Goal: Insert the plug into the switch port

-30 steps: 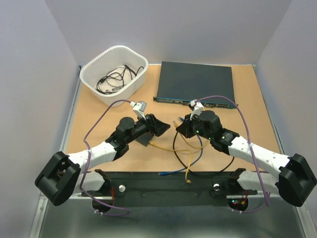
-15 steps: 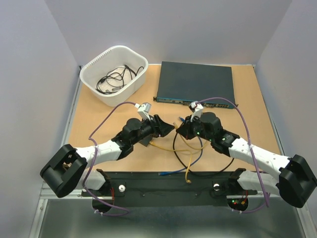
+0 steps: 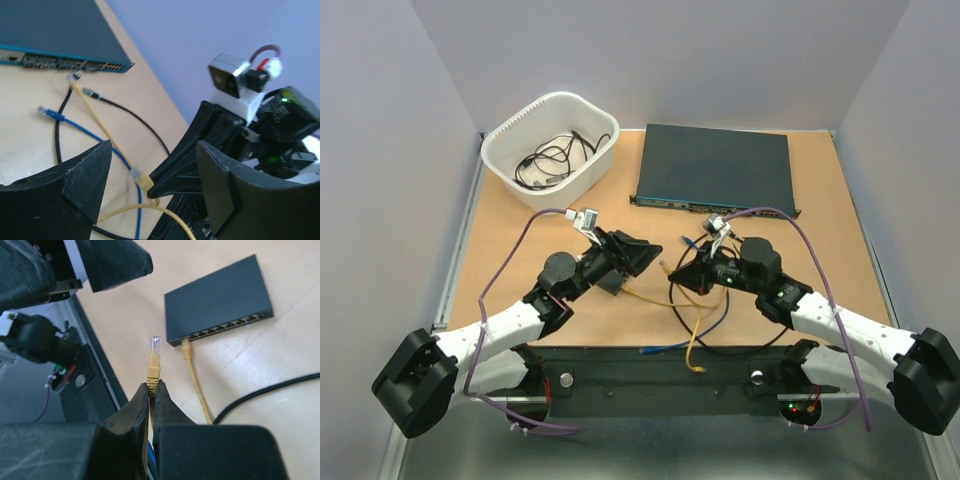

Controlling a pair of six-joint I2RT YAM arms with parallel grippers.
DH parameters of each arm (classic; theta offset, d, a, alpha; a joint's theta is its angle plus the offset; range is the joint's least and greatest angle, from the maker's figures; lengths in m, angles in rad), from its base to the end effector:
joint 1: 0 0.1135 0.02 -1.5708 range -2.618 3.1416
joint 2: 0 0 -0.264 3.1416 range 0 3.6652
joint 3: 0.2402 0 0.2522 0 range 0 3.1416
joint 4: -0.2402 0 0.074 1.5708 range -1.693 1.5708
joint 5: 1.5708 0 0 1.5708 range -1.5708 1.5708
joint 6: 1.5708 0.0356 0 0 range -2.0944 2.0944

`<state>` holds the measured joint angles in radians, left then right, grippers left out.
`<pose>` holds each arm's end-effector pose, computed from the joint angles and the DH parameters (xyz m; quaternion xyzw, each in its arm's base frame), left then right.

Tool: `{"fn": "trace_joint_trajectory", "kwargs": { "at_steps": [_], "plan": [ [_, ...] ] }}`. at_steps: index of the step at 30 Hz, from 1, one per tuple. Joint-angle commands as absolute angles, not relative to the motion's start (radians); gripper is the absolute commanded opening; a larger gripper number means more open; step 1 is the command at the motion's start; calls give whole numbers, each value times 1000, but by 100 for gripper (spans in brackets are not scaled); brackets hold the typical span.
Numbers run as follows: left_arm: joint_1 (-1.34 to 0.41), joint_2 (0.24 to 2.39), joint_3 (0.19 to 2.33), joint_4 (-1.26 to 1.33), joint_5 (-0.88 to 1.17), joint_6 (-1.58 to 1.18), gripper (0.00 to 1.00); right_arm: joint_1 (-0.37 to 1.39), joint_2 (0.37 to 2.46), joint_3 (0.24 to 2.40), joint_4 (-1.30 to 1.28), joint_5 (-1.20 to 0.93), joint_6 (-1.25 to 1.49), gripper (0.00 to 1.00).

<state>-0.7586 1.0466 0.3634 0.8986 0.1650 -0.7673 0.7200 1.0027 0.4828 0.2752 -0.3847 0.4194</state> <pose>0.1573 -0.1572 0.2573 0.0615 0.6251 -0.5739 0.5255 0.1597 0.1579 0.2405 -0.2322 0.7472 0.4527 0.4275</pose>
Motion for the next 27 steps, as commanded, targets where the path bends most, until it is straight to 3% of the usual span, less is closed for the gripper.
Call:
{"fn": "trace_joint_trajectory", "kwargs": {
  "at_steps": [1,18,27],
  "plan": [
    [-765,976,334,1012,210,-730,79,719,980,479,423,-544,439,0],
    [-765,1011,259,1140,276,-735,76,719,1019,477,538,-607,482,0],
    [-770,1043,249,1181,290,-744,63,719,1042,476,575,-604,498,0]
  ]
}}
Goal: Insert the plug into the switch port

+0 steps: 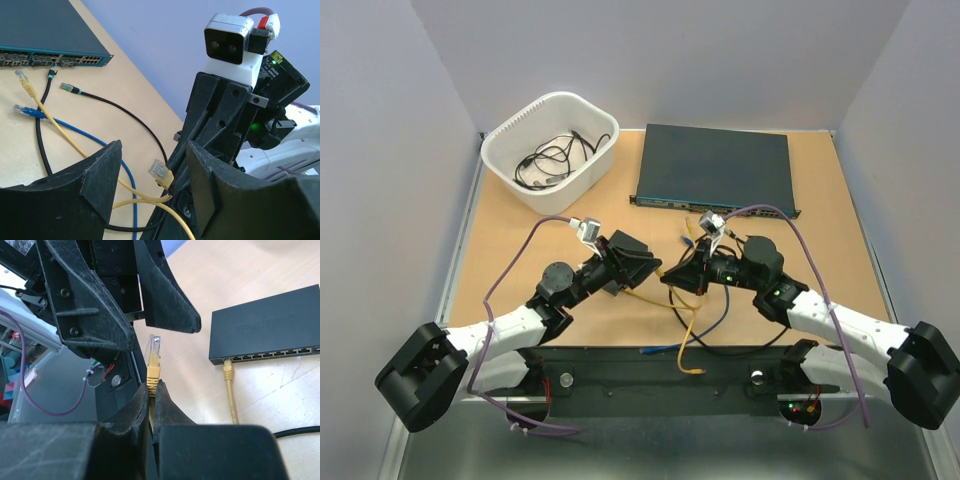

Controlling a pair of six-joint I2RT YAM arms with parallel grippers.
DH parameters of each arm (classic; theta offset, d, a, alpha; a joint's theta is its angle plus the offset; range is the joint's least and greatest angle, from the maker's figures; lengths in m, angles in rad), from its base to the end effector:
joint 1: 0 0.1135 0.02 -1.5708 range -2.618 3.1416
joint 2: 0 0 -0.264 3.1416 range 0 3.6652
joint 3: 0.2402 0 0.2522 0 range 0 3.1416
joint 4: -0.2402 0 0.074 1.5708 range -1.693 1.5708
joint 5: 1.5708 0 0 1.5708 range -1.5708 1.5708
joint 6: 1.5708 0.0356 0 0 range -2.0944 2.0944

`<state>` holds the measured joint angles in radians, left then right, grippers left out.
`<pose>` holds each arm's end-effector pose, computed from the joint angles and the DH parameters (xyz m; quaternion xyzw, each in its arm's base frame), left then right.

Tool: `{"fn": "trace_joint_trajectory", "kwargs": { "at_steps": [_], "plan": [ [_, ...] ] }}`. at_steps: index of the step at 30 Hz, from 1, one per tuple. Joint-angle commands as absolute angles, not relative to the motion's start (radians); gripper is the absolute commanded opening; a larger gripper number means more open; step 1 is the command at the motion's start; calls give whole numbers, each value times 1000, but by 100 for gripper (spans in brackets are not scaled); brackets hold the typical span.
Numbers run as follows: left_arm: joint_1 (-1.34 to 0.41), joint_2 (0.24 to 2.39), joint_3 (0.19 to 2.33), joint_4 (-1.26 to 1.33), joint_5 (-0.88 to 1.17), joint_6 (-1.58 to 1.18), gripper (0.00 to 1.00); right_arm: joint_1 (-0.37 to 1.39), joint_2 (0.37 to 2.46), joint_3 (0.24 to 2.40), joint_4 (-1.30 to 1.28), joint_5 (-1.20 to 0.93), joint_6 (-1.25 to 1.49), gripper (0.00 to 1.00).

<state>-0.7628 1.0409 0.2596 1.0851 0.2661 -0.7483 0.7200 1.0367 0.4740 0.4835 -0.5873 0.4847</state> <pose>0.1425 -0.1492 0.2438 0.1112 0.5859 -0.6049 0.5276 0.1585 0.1652 0.2526 -0.2776 0.6752 0.5432 0.4147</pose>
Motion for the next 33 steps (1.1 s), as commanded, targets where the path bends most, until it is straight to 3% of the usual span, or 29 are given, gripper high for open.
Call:
{"fn": "trace_joint_trajectory", "kwargs": {
  "at_steps": [1,10,16,21,23,25,27,29,33],
  "plan": [
    [-770,1043,249,1184,293,-744,62,719,1043,476,580,-604,500,0],
    [-772,1060,252,1186,311,-741,51,719,1071,468,615,-584,514,1],
    [-772,1062,252,1187,316,-738,29,719,1081,466,632,-569,522,0],
    [-773,1065,259,1167,321,-739,0,719,1088,469,634,-554,519,0],
    [-773,1063,271,1122,301,-742,0,719,1091,482,606,-520,520,1],
    [-773,1058,285,1054,267,-752,0,719,1091,511,536,-453,489,10],
    [-773,1052,325,898,183,-761,0,719,1086,558,416,-405,460,40],
    [-773,1057,363,760,106,-776,0,721,1069,583,311,-332,419,56],
    [-773,1086,406,648,58,-819,0,732,1032,630,186,-149,353,51]
  ]
}}
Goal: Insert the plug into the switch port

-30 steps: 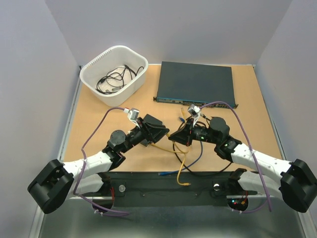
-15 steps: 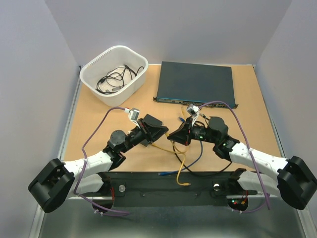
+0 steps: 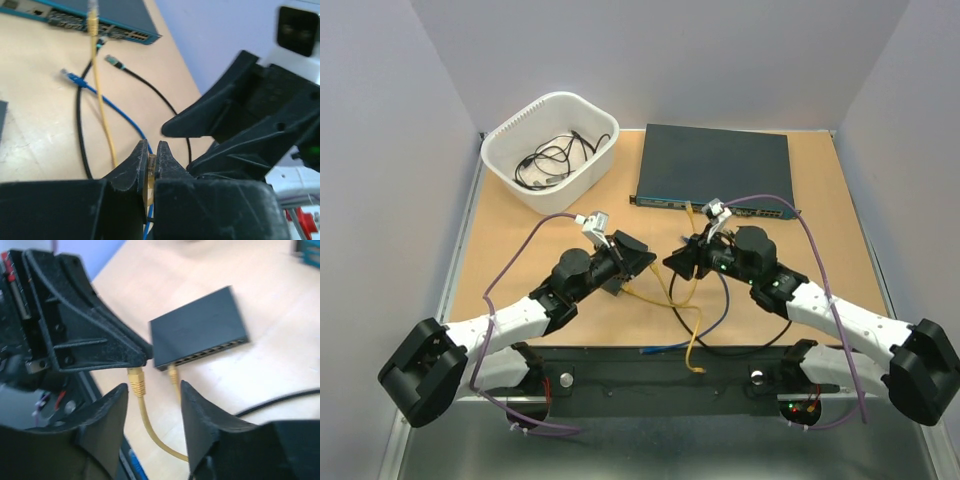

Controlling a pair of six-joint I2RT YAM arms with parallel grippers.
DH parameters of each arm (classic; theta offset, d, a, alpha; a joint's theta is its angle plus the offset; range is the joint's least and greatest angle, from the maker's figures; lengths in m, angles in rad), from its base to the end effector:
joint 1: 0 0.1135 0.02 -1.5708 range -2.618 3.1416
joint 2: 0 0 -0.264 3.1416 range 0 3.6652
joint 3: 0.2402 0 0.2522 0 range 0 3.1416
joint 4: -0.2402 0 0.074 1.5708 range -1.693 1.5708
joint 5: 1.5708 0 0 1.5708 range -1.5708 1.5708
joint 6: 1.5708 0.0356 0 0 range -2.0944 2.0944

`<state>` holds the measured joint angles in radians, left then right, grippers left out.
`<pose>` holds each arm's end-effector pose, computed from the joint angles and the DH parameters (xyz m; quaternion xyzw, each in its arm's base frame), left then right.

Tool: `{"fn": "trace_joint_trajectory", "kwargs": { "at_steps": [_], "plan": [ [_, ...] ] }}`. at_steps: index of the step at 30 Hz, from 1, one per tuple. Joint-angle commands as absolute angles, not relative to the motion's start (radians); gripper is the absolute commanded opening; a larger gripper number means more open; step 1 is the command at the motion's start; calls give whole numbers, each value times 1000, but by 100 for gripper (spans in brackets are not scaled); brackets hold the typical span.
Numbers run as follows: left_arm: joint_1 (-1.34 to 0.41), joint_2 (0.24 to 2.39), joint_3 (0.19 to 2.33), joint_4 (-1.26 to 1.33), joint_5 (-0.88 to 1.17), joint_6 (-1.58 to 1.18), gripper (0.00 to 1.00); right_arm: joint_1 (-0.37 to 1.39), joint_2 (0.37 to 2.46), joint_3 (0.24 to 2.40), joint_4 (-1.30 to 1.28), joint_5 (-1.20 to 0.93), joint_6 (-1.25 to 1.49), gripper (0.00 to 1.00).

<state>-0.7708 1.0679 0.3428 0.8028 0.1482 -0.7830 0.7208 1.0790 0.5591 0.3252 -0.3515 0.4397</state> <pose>0.1576 -0.1604 0.2357 0.0502 0.6776 -0.5491 0.4868 0.1746 0.1697 0.2558 -0.2165 0.7375 0.4557 0.4489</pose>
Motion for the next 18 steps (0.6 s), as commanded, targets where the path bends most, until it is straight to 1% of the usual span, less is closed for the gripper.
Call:
{"fn": "trace_joint_trajectory", "kwargs": {
  "at_steps": [1,5,10,18],
  "plan": [
    [-772,1095,411,646,61,-828,0,738,1032,643,163,-126,344,49],
    [-773,1133,429,632,72,-867,0,776,1038,698,66,-32,305,45],
    [-773,1155,443,611,64,-890,0,871,1080,722,52,60,281,43],
    [-773,1164,442,594,37,-887,0,943,1212,762,54,107,275,41]
  ]
}}
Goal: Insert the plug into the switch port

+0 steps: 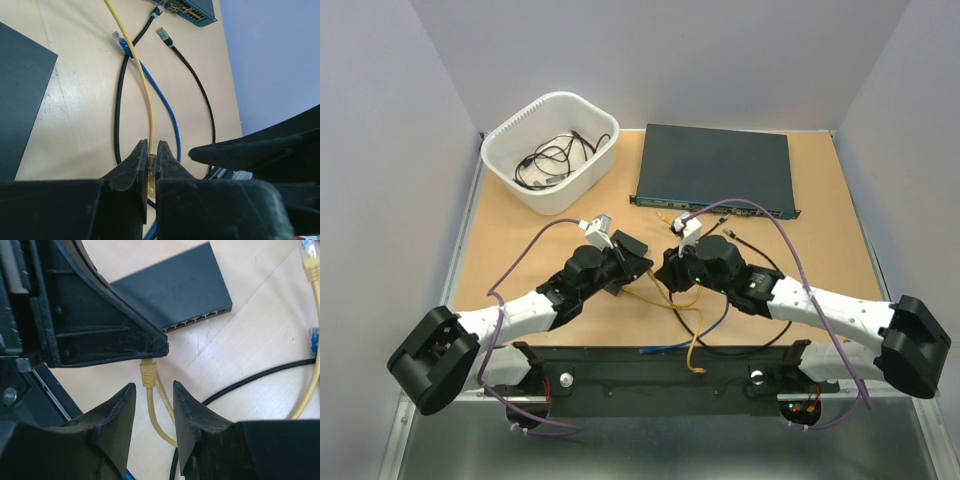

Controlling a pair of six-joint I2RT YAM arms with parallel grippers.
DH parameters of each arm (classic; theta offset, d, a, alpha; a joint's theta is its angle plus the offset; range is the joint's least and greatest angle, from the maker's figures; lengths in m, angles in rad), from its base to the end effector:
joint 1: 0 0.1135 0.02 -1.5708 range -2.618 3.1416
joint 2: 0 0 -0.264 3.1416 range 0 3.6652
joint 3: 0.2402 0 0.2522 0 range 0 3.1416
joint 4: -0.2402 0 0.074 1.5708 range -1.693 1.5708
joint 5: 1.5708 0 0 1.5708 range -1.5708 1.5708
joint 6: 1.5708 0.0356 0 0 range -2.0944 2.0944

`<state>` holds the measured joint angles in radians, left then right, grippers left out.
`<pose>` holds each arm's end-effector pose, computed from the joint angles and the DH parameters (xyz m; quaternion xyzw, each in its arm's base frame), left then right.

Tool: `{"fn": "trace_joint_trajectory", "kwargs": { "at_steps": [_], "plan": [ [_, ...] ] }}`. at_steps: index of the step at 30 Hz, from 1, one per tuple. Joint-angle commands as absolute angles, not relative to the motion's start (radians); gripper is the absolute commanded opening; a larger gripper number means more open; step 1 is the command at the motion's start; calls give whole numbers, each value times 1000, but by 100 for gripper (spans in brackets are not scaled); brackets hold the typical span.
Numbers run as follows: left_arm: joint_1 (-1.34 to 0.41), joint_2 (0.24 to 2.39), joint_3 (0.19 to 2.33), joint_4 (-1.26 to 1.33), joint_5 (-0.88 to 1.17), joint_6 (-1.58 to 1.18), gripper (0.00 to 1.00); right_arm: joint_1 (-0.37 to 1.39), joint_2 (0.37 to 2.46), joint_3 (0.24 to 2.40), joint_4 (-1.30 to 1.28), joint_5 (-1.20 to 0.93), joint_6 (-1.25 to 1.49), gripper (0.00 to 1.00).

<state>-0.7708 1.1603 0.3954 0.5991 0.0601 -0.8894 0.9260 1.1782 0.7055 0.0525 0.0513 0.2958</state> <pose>0.1714 -0.1694 0.2111 -0.0258 0.7627 -0.4921 0.4189 0.1604 0.2102 0.2546 -0.2467 0.8018 0.2944 0.4579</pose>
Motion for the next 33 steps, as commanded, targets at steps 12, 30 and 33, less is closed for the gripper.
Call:
{"fn": "trace_joint_trajectory", "kwargs": {
  "at_steps": [12,30,33],
  "plan": [
    [-773,1193,454,592,32,-881,0,976,1278,790,75,120,285,40],
    [-772,1190,453,589,29,-877,0,986,1325,798,94,129,304,32],
    [-772,1187,448,588,28,-877,0,986,1322,792,98,133,304,29]
  ]
}}
